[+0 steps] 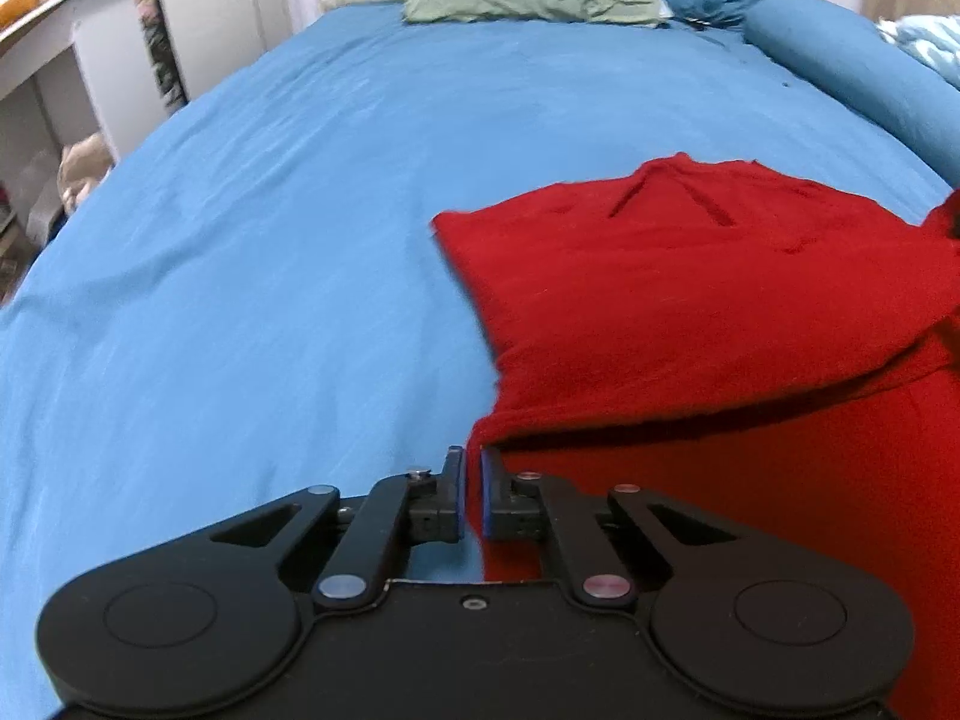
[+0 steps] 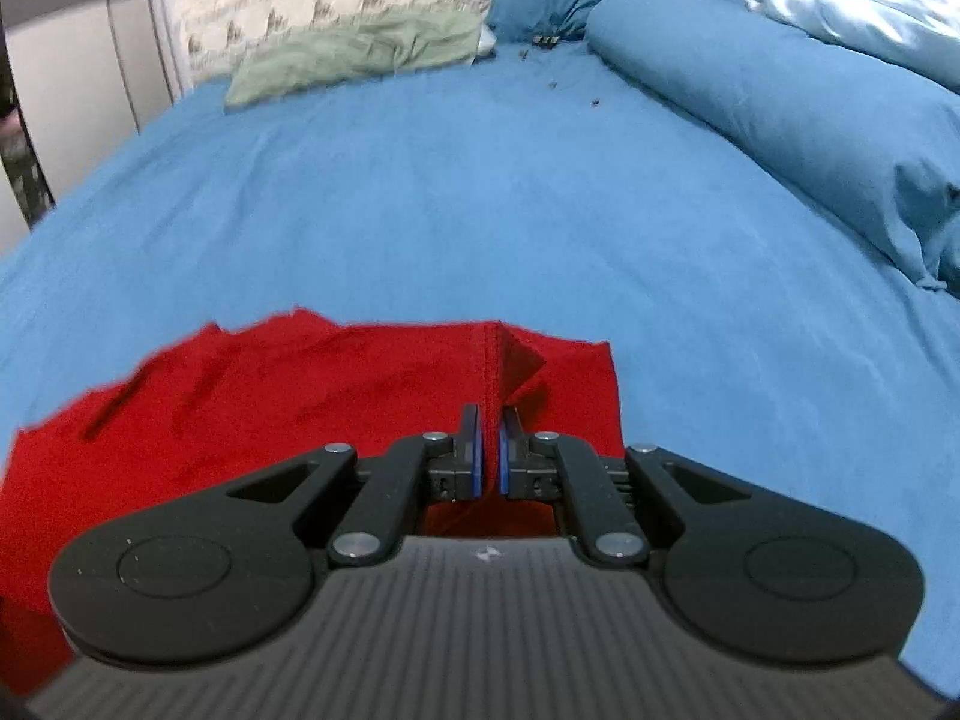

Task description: Fold small clothes

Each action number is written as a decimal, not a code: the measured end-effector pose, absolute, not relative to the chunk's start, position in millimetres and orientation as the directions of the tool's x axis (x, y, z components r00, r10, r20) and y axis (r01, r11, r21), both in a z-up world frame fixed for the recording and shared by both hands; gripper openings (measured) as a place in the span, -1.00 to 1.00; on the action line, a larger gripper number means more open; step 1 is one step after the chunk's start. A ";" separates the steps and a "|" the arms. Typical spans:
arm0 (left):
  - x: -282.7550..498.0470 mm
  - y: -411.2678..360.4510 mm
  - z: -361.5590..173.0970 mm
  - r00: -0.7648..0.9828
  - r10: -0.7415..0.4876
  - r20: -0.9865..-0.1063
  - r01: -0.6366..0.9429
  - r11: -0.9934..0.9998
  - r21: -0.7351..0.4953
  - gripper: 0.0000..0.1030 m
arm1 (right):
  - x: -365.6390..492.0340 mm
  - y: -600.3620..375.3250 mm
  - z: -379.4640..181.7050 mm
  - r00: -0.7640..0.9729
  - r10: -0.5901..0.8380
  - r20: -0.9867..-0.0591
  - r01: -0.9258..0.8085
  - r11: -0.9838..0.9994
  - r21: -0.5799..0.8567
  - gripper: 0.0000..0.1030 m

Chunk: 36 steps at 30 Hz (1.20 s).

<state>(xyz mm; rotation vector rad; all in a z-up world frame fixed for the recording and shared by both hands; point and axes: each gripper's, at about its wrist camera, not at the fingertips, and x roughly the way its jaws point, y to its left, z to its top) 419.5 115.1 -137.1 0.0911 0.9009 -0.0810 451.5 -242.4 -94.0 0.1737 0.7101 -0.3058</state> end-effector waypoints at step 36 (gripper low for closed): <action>444.1 53.0 -147.3 0.635 -0.139 -0.760 0.170 0.985 -0.038 0.45 | 419.1 -233.7 -165.9 0.722 -0.111 -0.683 0.218 0.973 0.073 0.95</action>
